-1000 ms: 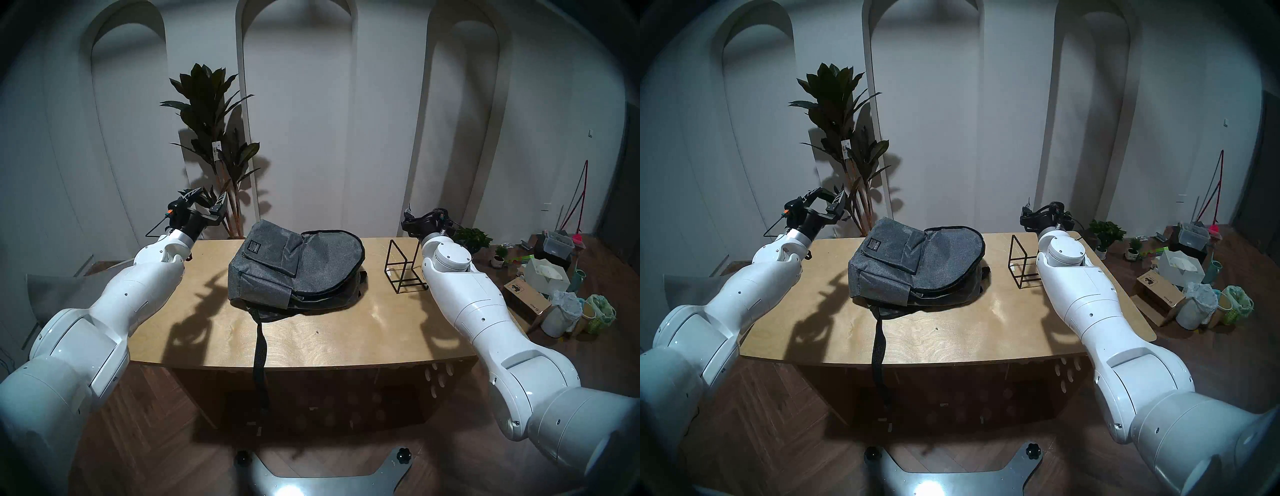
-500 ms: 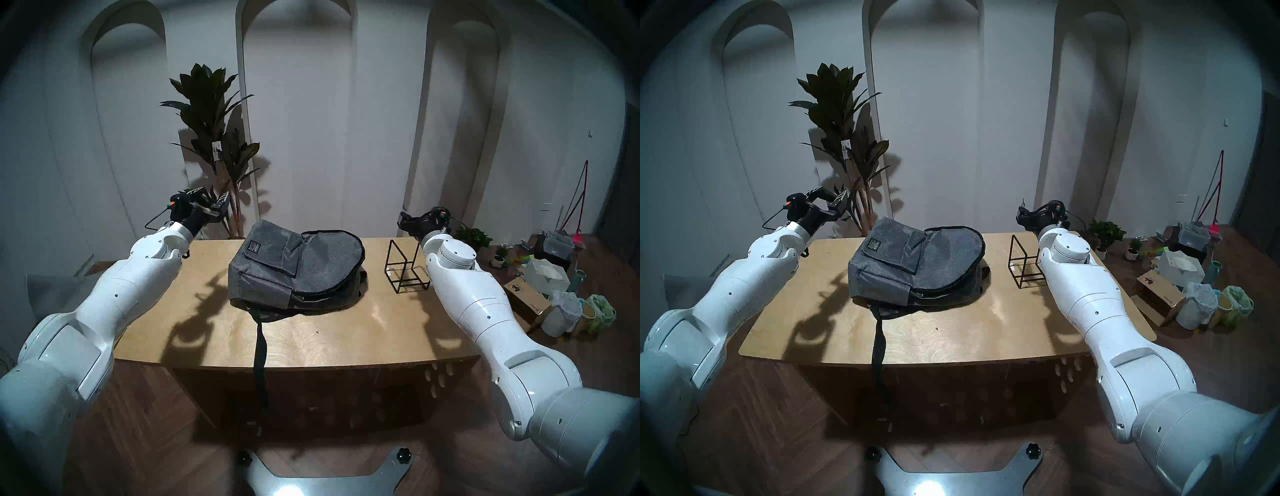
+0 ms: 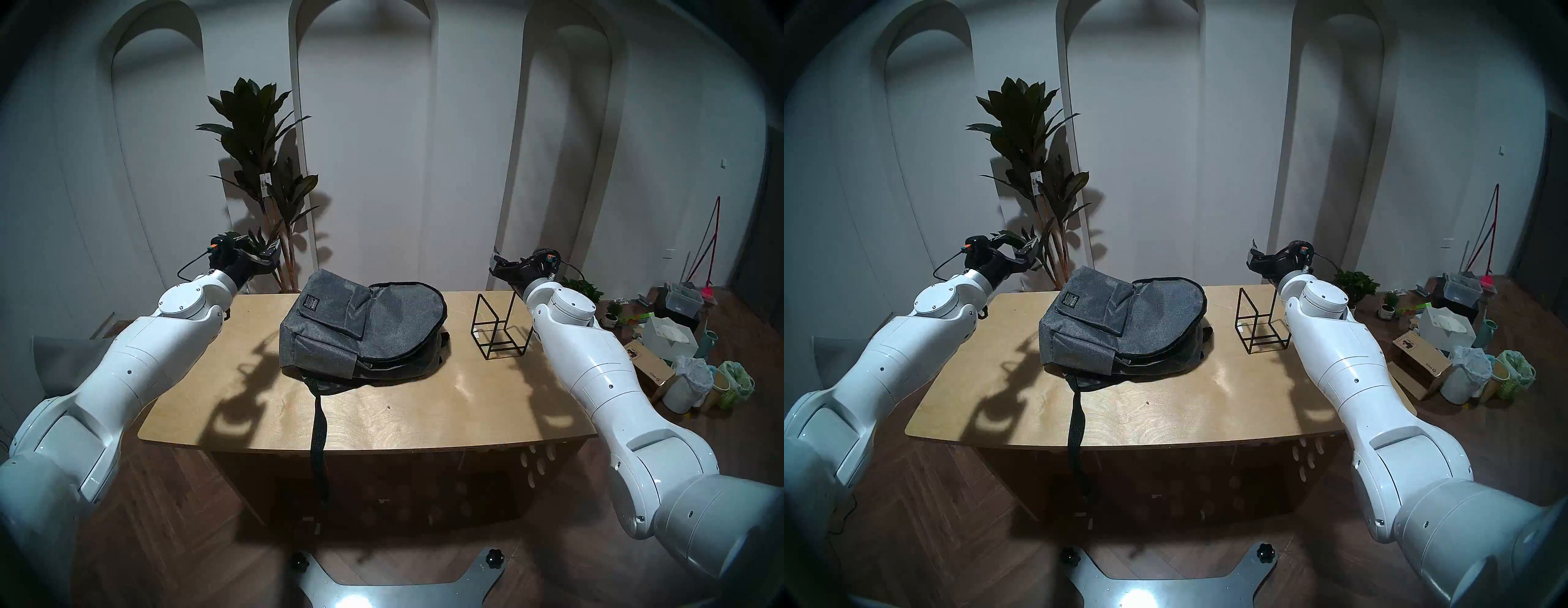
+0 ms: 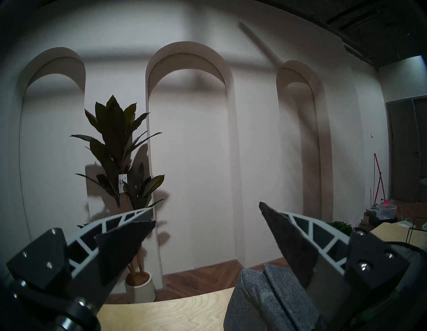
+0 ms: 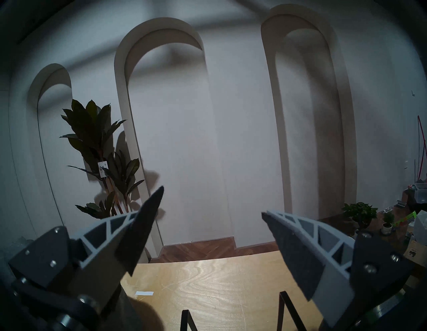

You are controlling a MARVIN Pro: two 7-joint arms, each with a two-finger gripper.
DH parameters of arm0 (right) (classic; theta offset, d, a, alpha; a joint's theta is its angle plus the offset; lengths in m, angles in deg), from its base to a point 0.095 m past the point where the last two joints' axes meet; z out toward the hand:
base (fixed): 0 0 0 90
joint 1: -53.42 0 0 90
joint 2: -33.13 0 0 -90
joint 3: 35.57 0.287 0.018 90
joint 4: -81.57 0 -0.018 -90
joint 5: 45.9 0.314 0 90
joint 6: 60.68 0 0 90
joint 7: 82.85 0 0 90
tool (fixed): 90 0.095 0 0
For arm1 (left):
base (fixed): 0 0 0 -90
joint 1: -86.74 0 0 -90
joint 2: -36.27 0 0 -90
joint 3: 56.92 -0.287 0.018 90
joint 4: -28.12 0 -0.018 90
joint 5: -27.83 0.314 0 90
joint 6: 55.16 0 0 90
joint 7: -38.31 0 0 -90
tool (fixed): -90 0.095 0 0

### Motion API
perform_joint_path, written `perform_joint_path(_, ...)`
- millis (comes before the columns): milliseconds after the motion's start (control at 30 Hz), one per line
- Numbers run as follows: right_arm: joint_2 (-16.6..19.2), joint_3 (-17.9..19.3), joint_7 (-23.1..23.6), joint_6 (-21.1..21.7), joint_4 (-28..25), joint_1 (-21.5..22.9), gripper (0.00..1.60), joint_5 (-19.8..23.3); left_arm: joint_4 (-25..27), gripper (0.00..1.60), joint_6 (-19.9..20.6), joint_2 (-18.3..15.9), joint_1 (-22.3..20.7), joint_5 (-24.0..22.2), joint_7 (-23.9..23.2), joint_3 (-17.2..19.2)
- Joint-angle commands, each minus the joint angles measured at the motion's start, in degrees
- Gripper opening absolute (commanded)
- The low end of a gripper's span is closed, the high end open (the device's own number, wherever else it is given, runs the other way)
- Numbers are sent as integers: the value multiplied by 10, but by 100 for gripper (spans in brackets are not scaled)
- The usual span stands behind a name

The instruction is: Put the book into the bag and close the bag

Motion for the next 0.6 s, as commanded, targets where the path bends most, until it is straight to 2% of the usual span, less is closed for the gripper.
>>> perform_joint_path(0, 4, 4, 10, 1, -21, 5, 160, 5, 69, 160, 28, -35, 15, -12, 51, 19)
perform_joint_path(67, 5, 4, 11, 2, -22, 4, 160, 6, 80, 160, 40, -41, 18, -4, 65, 15)
perform_joint_path(367, 6, 5, 13, 6, -27, 2, 160, 8, 157, 160, 83, -68, 52, -27, 129, 29)
perform_joint_path(567, 7, 5, 13, 6, -28, 1, 160, 9, 172, 160, 95, -73, 57, -33, 147, 32)
